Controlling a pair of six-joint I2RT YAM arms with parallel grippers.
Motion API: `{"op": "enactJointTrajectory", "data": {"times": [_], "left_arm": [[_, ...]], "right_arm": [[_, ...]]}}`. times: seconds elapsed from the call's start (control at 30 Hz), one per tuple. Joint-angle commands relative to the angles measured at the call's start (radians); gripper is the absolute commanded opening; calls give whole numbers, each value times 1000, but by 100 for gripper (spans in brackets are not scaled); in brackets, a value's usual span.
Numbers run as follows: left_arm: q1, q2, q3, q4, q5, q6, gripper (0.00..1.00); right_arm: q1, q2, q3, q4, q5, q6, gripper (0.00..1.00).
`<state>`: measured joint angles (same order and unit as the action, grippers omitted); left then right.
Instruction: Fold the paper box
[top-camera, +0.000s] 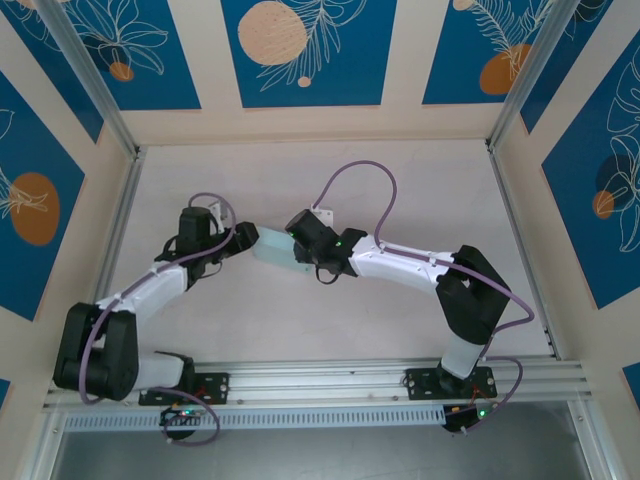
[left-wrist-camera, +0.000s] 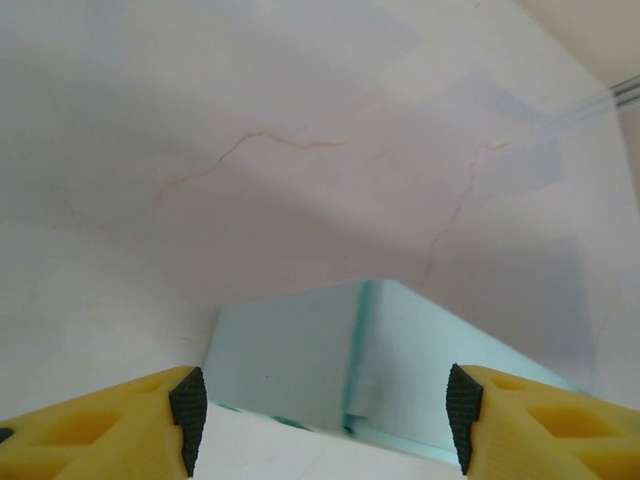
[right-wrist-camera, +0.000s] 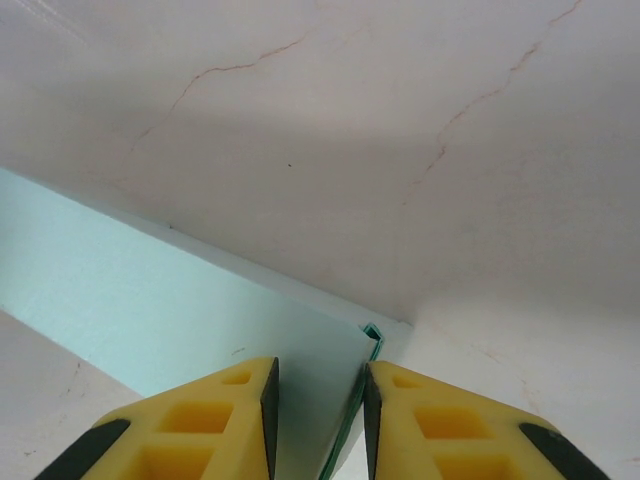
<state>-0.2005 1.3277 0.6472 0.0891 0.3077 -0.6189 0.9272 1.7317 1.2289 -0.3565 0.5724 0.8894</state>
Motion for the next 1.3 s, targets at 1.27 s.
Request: {"op": "enactJointTrajectory", "data": {"times": [1.27], "left_arm": [[15,-347,-405,48,38,-110,45]], "right_arm": [[200,-50,-158,-79,75,-47,26]]}}
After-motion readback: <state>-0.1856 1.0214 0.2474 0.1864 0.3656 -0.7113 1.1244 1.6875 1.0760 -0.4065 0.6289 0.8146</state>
